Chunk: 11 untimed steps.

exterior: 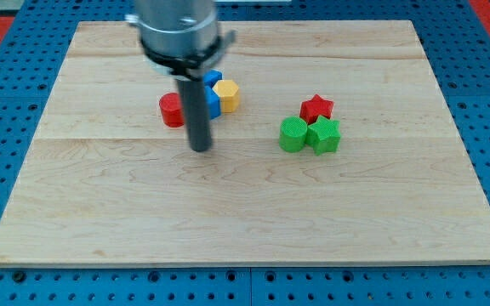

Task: Move the red star inbetween green circle and green star

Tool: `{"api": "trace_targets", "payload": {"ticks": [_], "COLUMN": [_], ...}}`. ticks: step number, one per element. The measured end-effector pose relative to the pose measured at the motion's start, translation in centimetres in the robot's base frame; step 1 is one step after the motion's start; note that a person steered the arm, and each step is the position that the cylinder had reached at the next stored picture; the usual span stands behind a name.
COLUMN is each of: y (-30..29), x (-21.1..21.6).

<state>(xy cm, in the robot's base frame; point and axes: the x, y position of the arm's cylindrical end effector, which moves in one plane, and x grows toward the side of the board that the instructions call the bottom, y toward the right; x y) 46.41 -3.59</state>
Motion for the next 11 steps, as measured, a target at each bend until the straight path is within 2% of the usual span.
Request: {"api": "trace_targets", "payload": {"ticks": [1, 2, 3, 4, 5, 7, 8, 9, 11], "y": [8.0, 18.2, 26.9, 25.7, 21.5, 13.6, 11.6, 10.6, 12.0], "x": [2.9, 2.4, -0.9, -5.9, -9.3, -7.9, -7.0, -6.4, -1.3]}}
